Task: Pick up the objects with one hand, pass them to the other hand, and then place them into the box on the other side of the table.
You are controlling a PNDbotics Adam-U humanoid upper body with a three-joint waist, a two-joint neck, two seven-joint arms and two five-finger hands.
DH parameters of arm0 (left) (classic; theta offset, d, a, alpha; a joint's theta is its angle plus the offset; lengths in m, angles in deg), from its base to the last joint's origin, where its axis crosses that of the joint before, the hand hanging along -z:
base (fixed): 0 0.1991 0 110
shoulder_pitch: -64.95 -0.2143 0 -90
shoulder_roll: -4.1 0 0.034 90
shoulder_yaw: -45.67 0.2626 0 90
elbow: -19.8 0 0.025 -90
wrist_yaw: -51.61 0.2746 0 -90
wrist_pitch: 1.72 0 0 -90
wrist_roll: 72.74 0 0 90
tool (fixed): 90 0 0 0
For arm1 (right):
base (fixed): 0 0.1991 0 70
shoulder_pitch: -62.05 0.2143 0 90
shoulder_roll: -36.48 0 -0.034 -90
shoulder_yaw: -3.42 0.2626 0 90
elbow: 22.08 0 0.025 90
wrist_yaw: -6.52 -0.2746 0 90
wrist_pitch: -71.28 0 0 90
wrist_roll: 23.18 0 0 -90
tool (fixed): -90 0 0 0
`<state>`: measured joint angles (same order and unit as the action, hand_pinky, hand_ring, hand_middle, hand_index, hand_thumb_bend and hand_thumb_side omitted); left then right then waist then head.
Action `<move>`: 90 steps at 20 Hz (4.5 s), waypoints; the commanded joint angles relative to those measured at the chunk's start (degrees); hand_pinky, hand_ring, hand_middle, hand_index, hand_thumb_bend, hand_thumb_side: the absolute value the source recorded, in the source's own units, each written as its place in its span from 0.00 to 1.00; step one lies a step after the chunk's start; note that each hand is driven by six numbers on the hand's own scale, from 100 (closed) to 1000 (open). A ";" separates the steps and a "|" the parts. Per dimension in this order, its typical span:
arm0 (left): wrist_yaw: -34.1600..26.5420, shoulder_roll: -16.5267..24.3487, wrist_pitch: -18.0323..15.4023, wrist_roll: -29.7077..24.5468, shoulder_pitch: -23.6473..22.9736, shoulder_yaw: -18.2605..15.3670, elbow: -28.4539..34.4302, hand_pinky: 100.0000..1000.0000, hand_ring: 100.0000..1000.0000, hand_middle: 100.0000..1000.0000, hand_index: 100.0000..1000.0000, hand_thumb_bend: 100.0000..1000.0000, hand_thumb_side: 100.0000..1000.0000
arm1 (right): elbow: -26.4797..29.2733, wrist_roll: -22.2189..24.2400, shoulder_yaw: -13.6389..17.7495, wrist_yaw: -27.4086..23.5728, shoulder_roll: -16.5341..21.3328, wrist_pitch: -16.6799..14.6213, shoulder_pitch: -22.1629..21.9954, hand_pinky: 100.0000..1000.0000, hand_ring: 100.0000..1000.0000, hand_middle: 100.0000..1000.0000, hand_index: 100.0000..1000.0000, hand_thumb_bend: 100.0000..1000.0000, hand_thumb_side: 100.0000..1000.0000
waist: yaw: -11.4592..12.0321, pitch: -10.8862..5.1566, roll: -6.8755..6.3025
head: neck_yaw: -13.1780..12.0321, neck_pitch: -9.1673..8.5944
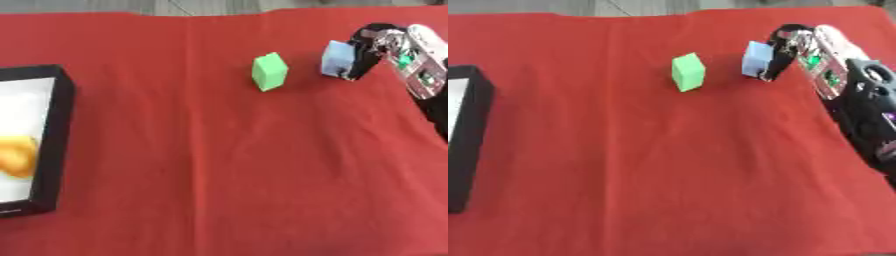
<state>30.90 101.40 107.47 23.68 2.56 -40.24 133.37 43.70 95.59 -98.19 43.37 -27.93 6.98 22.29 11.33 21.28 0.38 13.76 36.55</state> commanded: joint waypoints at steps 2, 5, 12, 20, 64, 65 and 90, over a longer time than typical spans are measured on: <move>0.31 0.83 0.16 -0.02 0.17 -0.19 1.02 0.86 0.73 0.69 0.74 0.00 0.83 | 2.63 -1.84 0.52 -1.49 2.23 0.42 0.31 0.87 0.78 0.56 0.57 0.00 0.00 | -0.20 -1.54 -0.19 | -0.06 -0.41; 0.29 1.04 -0.04 -0.01 0.17 -0.18 1.02 0.86 0.73 0.69 0.74 0.00 0.82 | 5.11 -3.74 1.26 -3.33 2.72 1.45 -0.38 0.85 0.77 0.55 0.58 0.00 0.00 | -0.38 -1.86 -0.33 | -0.15 -0.27; 0.21 2.41 -0.95 0.42 0.63 -0.27 1.02 0.86 0.73 0.69 0.74 0.00 0.80 | 17.12 -13.10 2.90 -15.71 4.10 5.46 -6.25 0.80 0.70 0.52 0.58 0.00 0.00 | -0.93 -2.56 -1.07 | -0.88 -0.03; -0.09 4.46 -2.42 0.59 2.25 0.16 1.02 0.86 0.73 0.69 0.75 0.00 0.78 | 31.56 -26.59 2.23 -28.07 2.90 8.89 -13.56 0.77 0.67 0.51 0.59 0.00 0.00 | -1.57 -3.12 -2.26 | -1.95 0.31; 10.67 16.22 1.81 -24.78 20.45 14.58 1.02 0.84 0.75 0.72 0.78 0.00 0.71 | 45.84 -40.24 -18.05 -25.67 -15.64 9.80 -13.39 0.74 0.64 0.49 0.59 0.00 0.10 | -0.81 -4.85 -3.66 | -3.30 2.60; 11.06 16.17 2.03 -25.51 20.87 15.11 1.02 0.84 0.75 0.72 0.78 0.00 0.70 | 45.68 -39.99 -18.30 -25.34 -15.84 9.72 -13.22 0.74 0.64 0.49 0.59 0.00 0.10 | -0.80 -4.86 -3.69 | -3.29 2.63; 29.61 14.08 4.59 -34.22 26.68 23.82 1.02 0.86 0.80 0.77 0.83 0.00 0.44 | 43.25 -41.57 -24.49 -23.01 -21.38 8.39 -10.60 0.73 0.63 0.48 0.58 0.00 0.10 | -0.33 -5.12 -3.79 | -3.65 3.50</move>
<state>59.32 114.94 111.96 -10.21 28.17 -16.24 133.72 86.61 54.45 -122.53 20.39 -49.16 15.32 10.67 10.93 18.00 -3.44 10.22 39.73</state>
